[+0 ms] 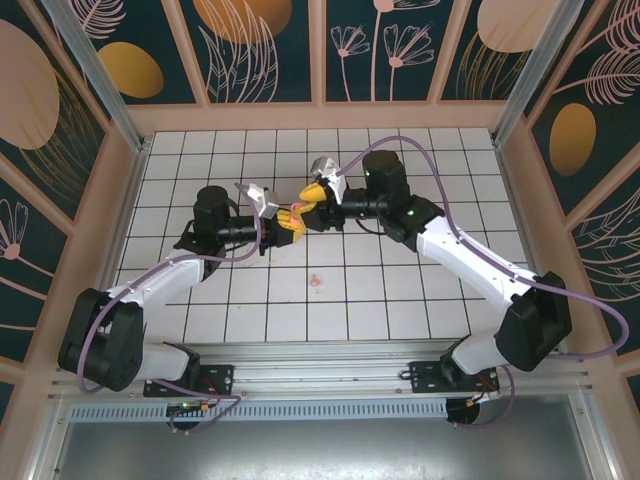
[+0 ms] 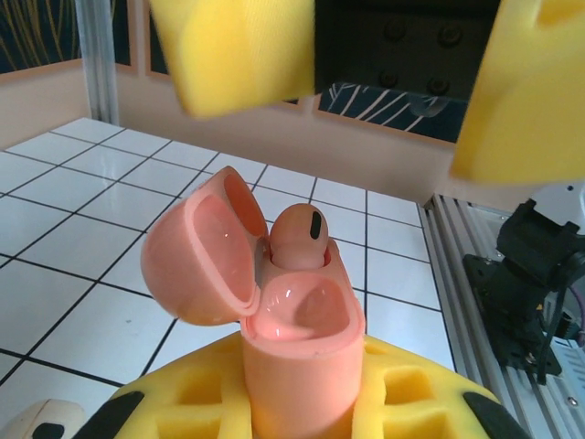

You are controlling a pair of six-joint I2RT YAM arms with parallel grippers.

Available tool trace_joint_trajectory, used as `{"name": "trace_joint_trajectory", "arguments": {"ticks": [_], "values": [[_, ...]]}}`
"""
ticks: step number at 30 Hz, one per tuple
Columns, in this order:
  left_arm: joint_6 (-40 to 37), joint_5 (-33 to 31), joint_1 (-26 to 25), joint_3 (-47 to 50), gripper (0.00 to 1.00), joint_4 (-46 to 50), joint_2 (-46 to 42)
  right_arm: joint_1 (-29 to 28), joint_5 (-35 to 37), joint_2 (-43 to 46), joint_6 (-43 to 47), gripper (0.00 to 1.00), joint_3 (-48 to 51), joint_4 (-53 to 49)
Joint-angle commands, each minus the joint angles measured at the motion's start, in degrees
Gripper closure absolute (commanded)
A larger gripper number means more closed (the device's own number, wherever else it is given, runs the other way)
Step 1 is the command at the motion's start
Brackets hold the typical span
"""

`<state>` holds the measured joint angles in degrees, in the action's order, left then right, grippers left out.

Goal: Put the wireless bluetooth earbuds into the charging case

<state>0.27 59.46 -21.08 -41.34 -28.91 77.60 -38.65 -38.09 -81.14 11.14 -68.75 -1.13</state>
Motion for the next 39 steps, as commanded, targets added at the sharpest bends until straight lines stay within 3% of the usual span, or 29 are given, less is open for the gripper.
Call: {"name": "trace_joint_trajectory", "arguments": {"ticks": [1, 4, 12, 16, 21, 24, 34, 39], "values": [[1.35, -3.66, -0.32, 0.74, 0.89, -4.15, 0.17, 0.33, 6.85, 3.1, -5.59, 0.52, 1.74, 3.28], [4.38, -7.52, -0.32, 1.39, 0.9, -5.99, 1.65, 0.4, 14.24, 4.35, -11.14, 0.52, 2.29, -0.51], [10.79, -14.75, 1.63, 4.23, 0.9, -9.06, 1.92, -2.37, 23.64, 7.75, -25.12, 0.52, 5.57, -11.82], [16.95, -16.37, 6.43, 6.27, 0.92, -12.23, 1.92, -8.88, 27.22, 8.63, -17.24, 0.51, 7.41, -14.08], [19.19, -20.96, 10.45, 8.38, 0.91, -10.32, -1.38, -10.76, 25.55, 4.29, -8.6, 0.52, 5.27, -15.96], [19.9, -23.06, 12.56, 9.69, 0.92, -8.03, -3.31, -11.18, 25.59, -2.35, -9.69, 0.52, 0.13, -19.7], [22.65, -30.19, 19.58, 13.16, 0.93, -2.86, -6.96, -13.48, 24.53, -22.79, -44.32, 0.53, -17.5, -31.24], [25.53, -33.61, 23.16, 16.02, 0.93, -1.8, -9.61, -16.41, 23.58, -33.83, -49.92, 0.57, -27.74, -37.64]]}}
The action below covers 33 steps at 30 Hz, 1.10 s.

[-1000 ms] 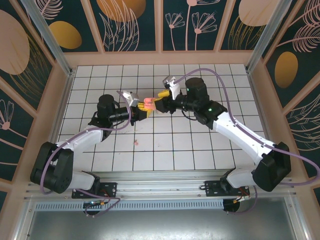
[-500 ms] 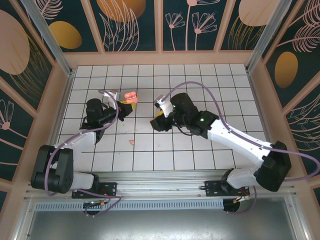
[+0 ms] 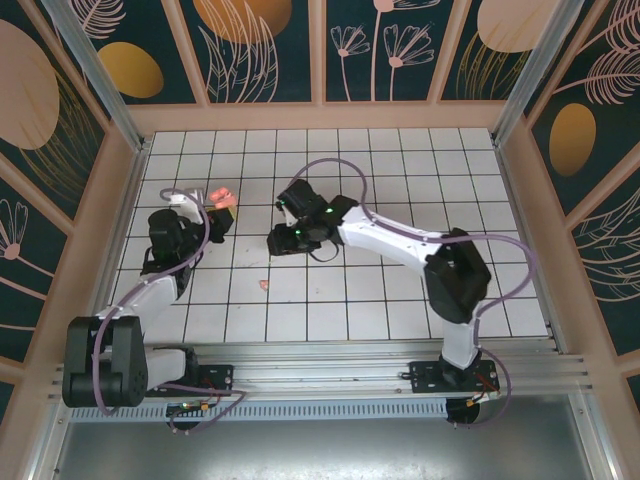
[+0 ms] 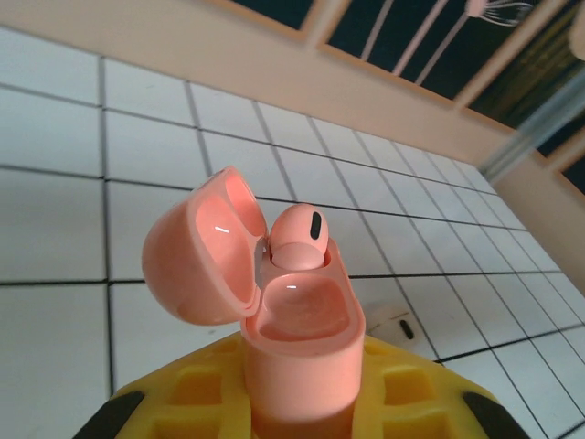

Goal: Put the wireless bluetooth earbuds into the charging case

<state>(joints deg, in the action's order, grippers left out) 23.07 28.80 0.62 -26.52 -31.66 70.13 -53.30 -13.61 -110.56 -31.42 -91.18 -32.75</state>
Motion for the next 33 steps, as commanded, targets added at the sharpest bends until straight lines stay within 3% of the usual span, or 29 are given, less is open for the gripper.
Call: {"name": "trace_joint_trajectory", "arguments": {"ticks": [1, 6, 11, 33], "values": [[3.04, -3.34, 2.1, 1.5, 0.93, 1.26, -2.57, -2.33, -1.09, -6.87, -7.36, 0.57, -7.79, -7.55], [3.28, -4.6, 3.17, 2.31, 0.93, 2.6, -4.09, -4.07, -1.5, -15.83, -6.28, 0.57, -16.82, -13.47], [4.0, -4.46, 3.16, 2.86, 0.93, 1.75, -4.44, -4.38, -2.35, -20.3, -6.16, 0.56, -19.66, -14.82], [4.11, -3.16, 3.13, 3.14, 0.93, 0.55, -5.02, -4.89, -2.78, -27.14, -4.18, 0.56, -23.1, -16.39]]}}
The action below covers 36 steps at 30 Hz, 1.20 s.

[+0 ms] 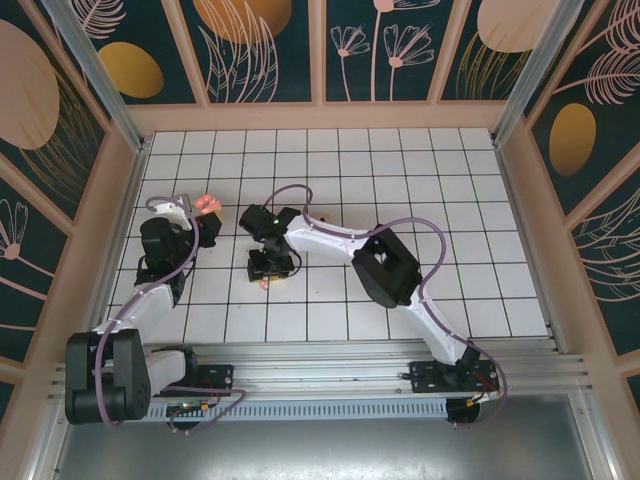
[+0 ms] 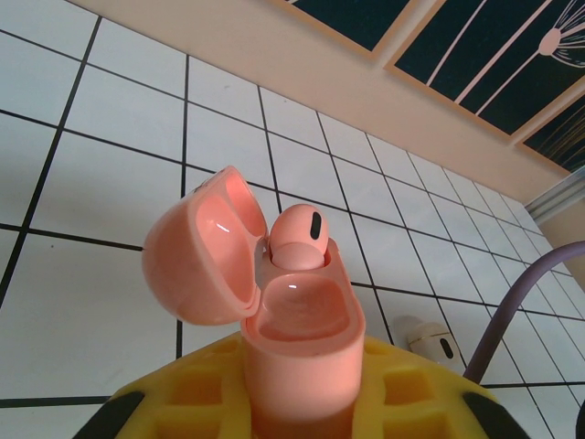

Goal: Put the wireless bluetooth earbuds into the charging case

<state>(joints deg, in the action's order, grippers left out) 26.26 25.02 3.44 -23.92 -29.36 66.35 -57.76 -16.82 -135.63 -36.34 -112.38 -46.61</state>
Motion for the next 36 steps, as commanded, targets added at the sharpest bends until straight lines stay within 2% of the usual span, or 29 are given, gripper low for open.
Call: {"name": "trace_joint_trajectory", "arguments": {"ticks": [1, 10, 31, 36], "values": [[0.83, 0.73, 0.34, 0.55, 0.93, -1.75, -1.3, -0.43, 0.47, -2.18, 0.74, 0.56, -1.96, -2.73], [0.73, 1.0, 0.34, 0.66, 0.93, -1.84, -1.57, -1.57, 2.03, -2.46, 0.4, 0.57, -2.32, -5.42], [0.63, 1.42, 0.34, 0.9, 0.93, -1.84, -1.84, -2.41, 4.2, -1.91, -1.36, 0.74, -3.1, -5.53], [0.2, 1.87, 0.34, 0.9, 0.93, -1.93, -1.66, -2.44, 5.93, 0.57, -2.54, 0.75, -1.22, -3.68]]}}
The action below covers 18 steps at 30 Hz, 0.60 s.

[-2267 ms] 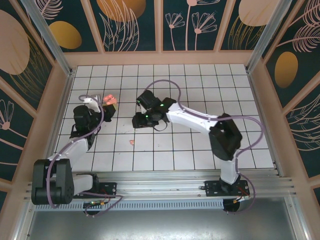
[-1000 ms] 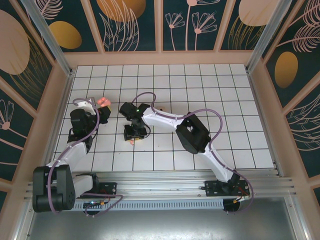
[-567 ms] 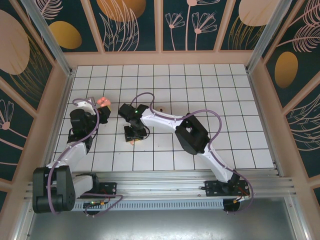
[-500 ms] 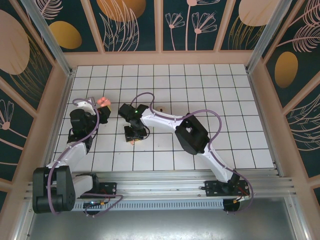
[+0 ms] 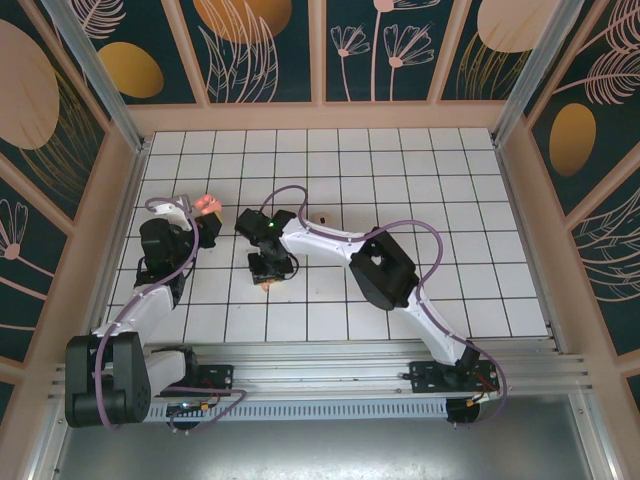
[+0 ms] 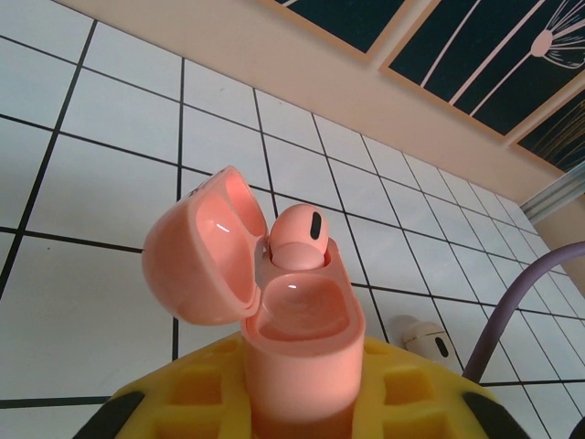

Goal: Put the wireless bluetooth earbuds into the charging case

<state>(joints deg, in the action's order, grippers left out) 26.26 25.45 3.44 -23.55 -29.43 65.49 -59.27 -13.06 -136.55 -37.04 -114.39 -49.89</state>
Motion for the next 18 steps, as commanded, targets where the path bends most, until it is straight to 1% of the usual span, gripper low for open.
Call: {"name": "trace_joint_trajectory", "arguments": {"ticks": [1, 8, 13, 18], "values": [[0.17, 1.53, 0.34, 0.57, 0.93, -1.86, -0.8, -0.86, 2.52, 2.15, -2.12, 0.75, 1.43, 0.22], [-0.77, 2.69, 0.34, 0.61, 0.93, -2.2, -1.21, 0.29, 4.93, 8.23, -5.61, 0.76, 7.96, 6.91], [-0.47, 5.87, 0.08, 0.44, 0.94, -4.4, -0.13, 1.94, 6.43, 15.22, -9.46, 0.76, 17.05, 15.92], [-0.64, 8.74, -1.25, 0.95, 0.94, -7.02, 0.51, 3.85, 10.67, 22.88, -12.27, 0.76, 25.74, 23.43]]}}
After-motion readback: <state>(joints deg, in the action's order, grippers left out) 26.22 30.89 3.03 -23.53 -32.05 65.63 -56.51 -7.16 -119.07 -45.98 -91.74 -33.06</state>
